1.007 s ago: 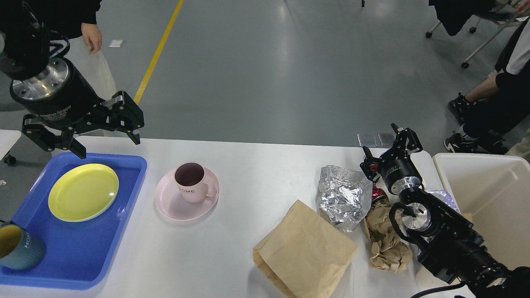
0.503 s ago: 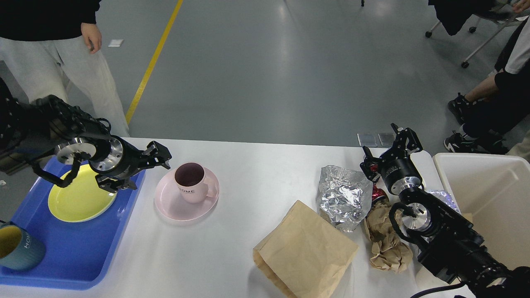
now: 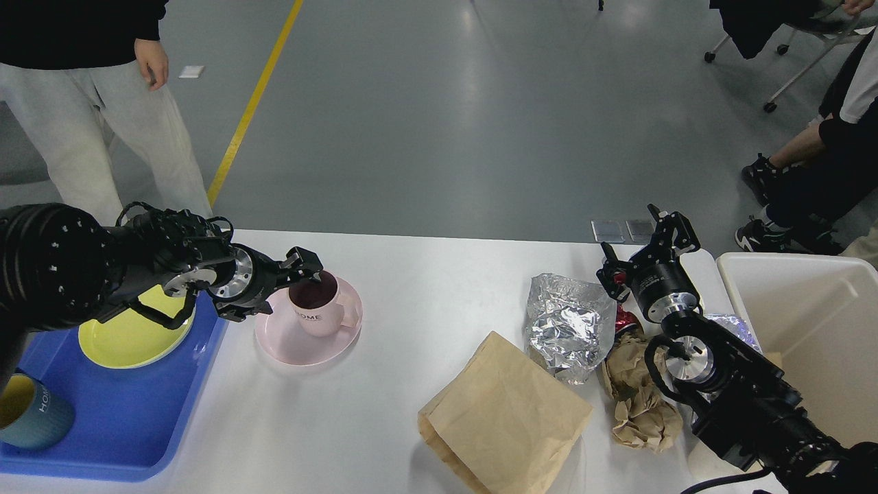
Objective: Tidy desktop
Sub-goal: 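Reach the left gripper to the pink cup and grasp it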
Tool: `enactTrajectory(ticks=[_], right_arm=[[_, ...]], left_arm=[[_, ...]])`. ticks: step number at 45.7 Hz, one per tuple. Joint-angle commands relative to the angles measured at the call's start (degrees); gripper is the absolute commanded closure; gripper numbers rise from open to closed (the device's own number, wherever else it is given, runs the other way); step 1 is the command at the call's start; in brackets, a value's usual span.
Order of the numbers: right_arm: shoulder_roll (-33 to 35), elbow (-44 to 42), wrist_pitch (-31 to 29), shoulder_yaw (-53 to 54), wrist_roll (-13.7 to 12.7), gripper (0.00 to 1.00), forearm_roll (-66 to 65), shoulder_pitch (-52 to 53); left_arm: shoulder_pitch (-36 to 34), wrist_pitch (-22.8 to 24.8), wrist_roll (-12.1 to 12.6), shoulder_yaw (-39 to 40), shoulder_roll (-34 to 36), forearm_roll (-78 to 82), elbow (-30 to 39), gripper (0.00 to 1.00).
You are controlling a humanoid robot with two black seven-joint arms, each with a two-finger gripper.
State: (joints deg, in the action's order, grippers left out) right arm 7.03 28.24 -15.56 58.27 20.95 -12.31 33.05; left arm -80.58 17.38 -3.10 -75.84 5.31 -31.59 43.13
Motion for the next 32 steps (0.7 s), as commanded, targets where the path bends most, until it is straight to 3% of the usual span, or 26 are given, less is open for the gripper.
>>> enactTrajectory(ticks=[1, 19, 32], right_arm=[[0.00, -0.02, 0.00, 0.00, -0.03, 0.00, 0.00, 0.00], [0.00, -0.02, 0.00, 0.00, -0.03, 0.00, 0.00, 0.00], [0.00, -0.02, 0.00, 0.00, -0.03, 0.00, 0.00, 0.00]], left_arm=[[1.30, -1.82, 0.11, 0.26, -0.21, -0.05, -0.94, 0.04], [3.67, -7.10, -0.07, 1.22, -0.30, 0.04, -1.29, 0.08], [4.64, -7.28, 0.20, 1.31, -0.21, 0.13, -0.77, 0.36]])
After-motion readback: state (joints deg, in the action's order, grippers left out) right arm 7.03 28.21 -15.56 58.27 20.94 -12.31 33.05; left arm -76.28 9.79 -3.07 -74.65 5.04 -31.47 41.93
